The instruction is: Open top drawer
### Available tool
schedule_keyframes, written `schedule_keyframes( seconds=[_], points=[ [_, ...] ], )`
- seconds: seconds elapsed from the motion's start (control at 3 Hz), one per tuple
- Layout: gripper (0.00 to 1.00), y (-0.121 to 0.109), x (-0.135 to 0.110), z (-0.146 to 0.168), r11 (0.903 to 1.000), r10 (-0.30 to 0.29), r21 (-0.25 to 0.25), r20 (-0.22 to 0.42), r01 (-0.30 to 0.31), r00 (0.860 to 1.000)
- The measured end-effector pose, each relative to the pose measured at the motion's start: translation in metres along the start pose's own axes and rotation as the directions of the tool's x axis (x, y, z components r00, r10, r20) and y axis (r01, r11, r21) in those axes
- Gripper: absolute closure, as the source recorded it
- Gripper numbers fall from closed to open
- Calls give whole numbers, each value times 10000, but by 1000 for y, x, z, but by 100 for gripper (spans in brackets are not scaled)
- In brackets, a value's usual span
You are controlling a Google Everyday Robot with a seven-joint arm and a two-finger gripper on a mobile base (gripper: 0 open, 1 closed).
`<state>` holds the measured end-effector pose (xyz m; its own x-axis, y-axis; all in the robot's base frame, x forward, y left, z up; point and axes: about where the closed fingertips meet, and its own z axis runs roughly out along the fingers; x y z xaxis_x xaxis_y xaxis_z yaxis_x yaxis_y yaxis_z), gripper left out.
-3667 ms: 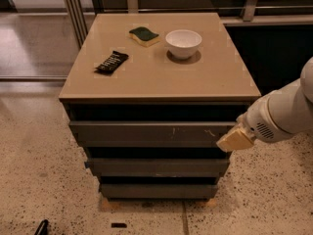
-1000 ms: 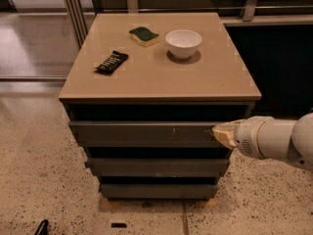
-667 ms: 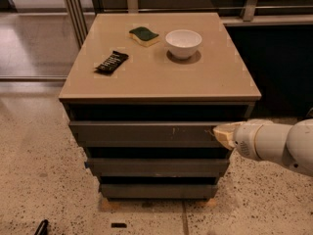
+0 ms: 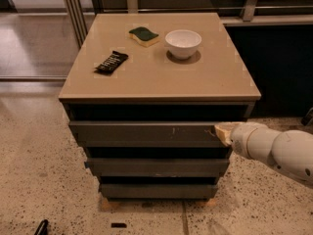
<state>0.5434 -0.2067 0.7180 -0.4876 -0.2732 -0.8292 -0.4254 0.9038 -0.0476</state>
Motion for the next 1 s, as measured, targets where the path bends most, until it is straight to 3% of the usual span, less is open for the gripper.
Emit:
schedule_keyframes(
  seconds=[0.33, 0.67, 1.0],
  points=[
    [100, -18, -3, 21, 9991, 137, 395, 379, -152, 9992],
    [100, -40, -30, 73, 9979, 13, 648, 611, -53, 9981],
    [100, -40, -31, 80, 9979, -100, 640, 521, 67, 9986]
  ],
)
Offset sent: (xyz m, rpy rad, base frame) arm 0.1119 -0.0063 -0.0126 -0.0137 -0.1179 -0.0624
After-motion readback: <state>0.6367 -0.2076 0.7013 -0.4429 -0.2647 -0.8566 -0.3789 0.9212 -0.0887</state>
